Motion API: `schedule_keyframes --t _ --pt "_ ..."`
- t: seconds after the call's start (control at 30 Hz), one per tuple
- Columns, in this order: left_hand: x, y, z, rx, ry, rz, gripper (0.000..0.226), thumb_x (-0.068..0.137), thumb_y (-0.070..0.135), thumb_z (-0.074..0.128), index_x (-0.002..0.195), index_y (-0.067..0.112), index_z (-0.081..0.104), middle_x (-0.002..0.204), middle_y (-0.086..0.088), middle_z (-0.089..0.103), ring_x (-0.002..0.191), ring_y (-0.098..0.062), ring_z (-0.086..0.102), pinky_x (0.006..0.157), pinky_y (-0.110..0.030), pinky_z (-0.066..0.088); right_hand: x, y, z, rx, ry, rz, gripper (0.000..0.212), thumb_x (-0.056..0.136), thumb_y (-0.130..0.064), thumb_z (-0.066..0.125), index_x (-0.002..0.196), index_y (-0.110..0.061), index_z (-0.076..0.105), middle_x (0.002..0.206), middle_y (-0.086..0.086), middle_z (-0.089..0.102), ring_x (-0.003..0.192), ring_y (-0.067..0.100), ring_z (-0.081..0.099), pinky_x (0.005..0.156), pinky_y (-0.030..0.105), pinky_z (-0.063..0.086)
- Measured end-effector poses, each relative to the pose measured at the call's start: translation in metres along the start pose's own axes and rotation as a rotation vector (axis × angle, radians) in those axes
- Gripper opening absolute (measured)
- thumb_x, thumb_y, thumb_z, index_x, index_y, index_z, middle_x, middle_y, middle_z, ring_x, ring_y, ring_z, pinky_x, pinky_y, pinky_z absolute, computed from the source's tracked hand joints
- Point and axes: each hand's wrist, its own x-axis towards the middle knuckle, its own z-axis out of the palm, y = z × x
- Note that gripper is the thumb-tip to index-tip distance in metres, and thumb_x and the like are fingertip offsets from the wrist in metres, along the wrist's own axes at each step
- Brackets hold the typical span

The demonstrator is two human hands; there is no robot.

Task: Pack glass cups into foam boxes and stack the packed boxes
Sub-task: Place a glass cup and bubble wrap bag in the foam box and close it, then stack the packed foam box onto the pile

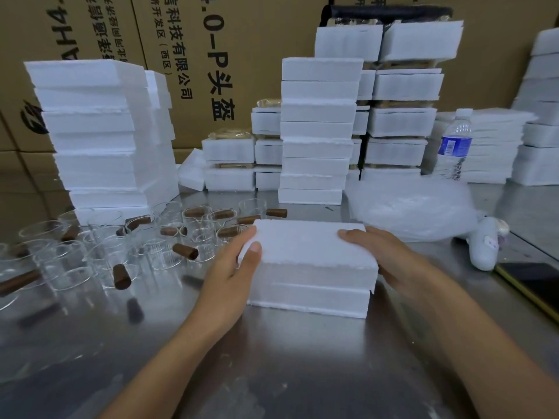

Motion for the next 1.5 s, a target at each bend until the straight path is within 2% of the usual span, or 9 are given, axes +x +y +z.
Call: schedule_keyframes --t 0.3,0.43,0.6,0.77,0.97,1.07,1.2,1.33,1.5 --pt "-0.001 0.007 -0.002 0.020 -0.035 -0.045 0.055 0.087 0.052 0.042 0.139 0.035 0.044 0.139 0.021 0.043 0.131 -0.003 0.038 0.113 -0.031 0.029 -0.006 -0.007 0.001 -0.026 0.025 0.086 0.025 0.079 -0.040 0.070 0.094 -0.020 0.070 0.084 -0.007 0.075 0.082 0.014 0.068 0.078 0.029 0.049" --pt "0.001 0.005 -0.006 0.038 -0.083 -0.073 0.079 0.063 0.070 0.049 0.137 0.047 0.039 0.120 0.042 0.035 0.125 0.001 0.034 0.104 -0.026 0.031 -0.016 -0.011 -0.003 0.059 -0.016 0.140 0.020 0.085 -0.038 0.064 0.085 -0.018 0.069 0.067 -0.007 0.069 0.053 0.006 0.060 0.055 0.023 0.040" --pt "-0.001 0.003 -0.004 -0.075 -0.086 -0.129 0.072 0.054 0.071 0.061 0.123 0.057 0.044 0.127 0.029 0.050 0.122 -0.007 0.049 0.105 -0.036 0.041 -0.020 -0.014 -0.010 -0.035 -0.048 0.217 0.014 0.081 -0.035 0.065 0.084 -0.023 0.070 0.076 -0.004 0.069 0.073 0.014 0.060 0.065 0.026 0.046" --pt "-0.005 0.012 0.002 -0.134 0.003 -0.058 0.058 0.069 0.053 0.065 0.123 0.053 0.043 0.101 0.052 0.049 0.092 0.033 0.042 0.086 -0.012 0.037 -0.023 -0.016 -0.009 0.001 -0.074 0.213 0.019 0.082 -0.037 0.061 0.086 -0.020 0.066 0.077 0.001 0.065 0.061 0.013 0.056 0.057 0.024 0.045" --pt "0.002 0.026 0.009 -0.077 0.046 0.089 0.075 0.069 0.056 0.062 0.138 0.048 0.035 0.140 0.029 0.040 0.125 0.007 0.039 0.097 -0.019 0.033 -0.027 -0.023 -0.013 0.206 -0.135 0.188 0.052 0.055 -0.045 0.071 0.100 -0.019 0.066 0.085 0.006 0.068 0.070 0.021 0.063 0.069 0.037 0.053" --pt "0.013 0.025 0.013 -0.215 -0.025 0.139 0.085 0.061 0.056 0.069 0.136 0.049 0.030 0.125 0.037 0.048 0.116 0.018 0.046 0.096 -0.012 0.042 -0.028 -0.029 -0.017 0.306 -0.052 0.102 0.044 0.058 -0.041 0.069 0.098 -0.022 0.065 0.082 0.002 0.071 0.075 0.020 0.064 0.072 0.038 0.053" --pt "0.026 0.007 0.025 -0.230 -0.196 0.132 0.108 0.061 0.060 0.075 0.144 0.048 0.006 0.148 0.021 0.030 0.134 0.004 0.033 0.111 -0.024 0.030 -0.027 -0.039 -0.026 0.455 0.113 -0.072 0.015 0.081 -0.029 0.061 0.093 -0.021 0.063 0.075 -0.004 0.073 0.062 0.011 0.069 0.051 0.029 0.054" --pt "0.032 -0.013 0.039 -0.153 -0.256 0.092 0.077 0.067 0.055 0.068 0.130 0.045 0.026 0.133 0.022 0.040 0.120 0.011 0.042 0.103 -0.023 0.038 -0.005 -0.050 -0.028 0.537 0.235 -0.220 0.012 0.088 -0.031 0.055 0.098 -0.027 0.061 0.088 -0.007 0.072 0.072 0.010 0.066 0.060 0.027 0.054" --pt "0.035 -0.027 0.046 -0.024 -0.240 0.185 0.015 0.088 0.012 0.065 0.085 0.027 0.062 0.078 0.018 0.061 0.070 0.004 0.054 0.068 -0.012 0.041 0.050 -0.069 -0.024 0.367 0.463 -0.244 0.036 0.080 -0.034 0.066 0.114 -0.027 0.057 0.109 -0.006 0.064 0.093 0.016 0.059 0.070 0.032 0.050"
